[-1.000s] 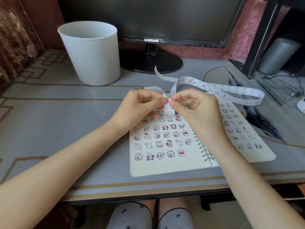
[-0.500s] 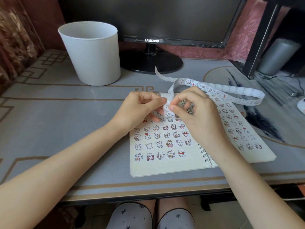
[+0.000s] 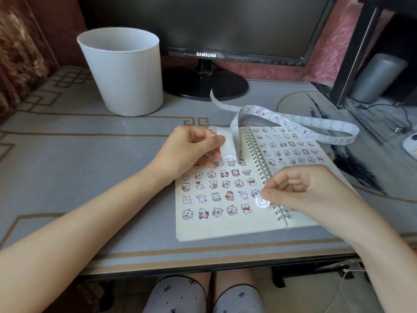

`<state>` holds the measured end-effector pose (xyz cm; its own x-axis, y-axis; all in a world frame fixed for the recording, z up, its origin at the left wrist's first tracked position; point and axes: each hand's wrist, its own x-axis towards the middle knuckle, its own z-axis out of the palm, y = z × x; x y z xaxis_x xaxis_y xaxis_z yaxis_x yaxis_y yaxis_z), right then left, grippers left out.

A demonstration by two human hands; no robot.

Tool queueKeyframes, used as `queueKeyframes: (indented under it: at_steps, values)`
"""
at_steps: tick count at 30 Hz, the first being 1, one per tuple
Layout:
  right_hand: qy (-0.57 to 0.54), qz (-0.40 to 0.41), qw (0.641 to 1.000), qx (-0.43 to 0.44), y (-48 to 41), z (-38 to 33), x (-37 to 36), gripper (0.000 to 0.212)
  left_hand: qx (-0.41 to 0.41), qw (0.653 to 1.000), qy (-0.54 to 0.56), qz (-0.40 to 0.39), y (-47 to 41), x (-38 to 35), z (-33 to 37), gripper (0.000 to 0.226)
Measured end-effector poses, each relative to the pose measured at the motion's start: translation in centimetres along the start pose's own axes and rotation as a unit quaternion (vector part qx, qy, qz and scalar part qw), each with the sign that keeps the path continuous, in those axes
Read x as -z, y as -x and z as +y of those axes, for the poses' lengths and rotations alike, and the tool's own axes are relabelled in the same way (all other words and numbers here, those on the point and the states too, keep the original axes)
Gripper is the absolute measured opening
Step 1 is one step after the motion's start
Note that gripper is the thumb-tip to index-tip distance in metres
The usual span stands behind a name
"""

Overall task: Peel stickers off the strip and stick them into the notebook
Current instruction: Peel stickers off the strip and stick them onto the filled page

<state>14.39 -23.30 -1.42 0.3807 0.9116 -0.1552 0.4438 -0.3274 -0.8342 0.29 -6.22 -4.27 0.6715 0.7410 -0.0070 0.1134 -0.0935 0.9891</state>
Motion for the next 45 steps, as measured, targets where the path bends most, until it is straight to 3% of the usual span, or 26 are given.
queueKeyframes:
  at_steps: [11, 24, 45]
  values:
    - [0.098, 0.035, 0.994, 0.017, 0.5, -0.3, -1.0, 0.010, 0.000, 1.000, -0.002, 0.003, 0.0, -0.1, 0.1, 0.021]
    - [0.139, 0.037, 0.989, 0.025, 0.6, -0.4, -1.0, 0.012, 0.003, 1.000, -0.003, 0.000, 0.0, 0.0, 0.0, 0.020]
    - [0.314, 0.076, 0.946, 0.031, 0.8, -0.8, -1.7, 0.015, -0.003, 1.000, -0.019, -0.003, 0.1, -0.1, 0.1, 0.018]
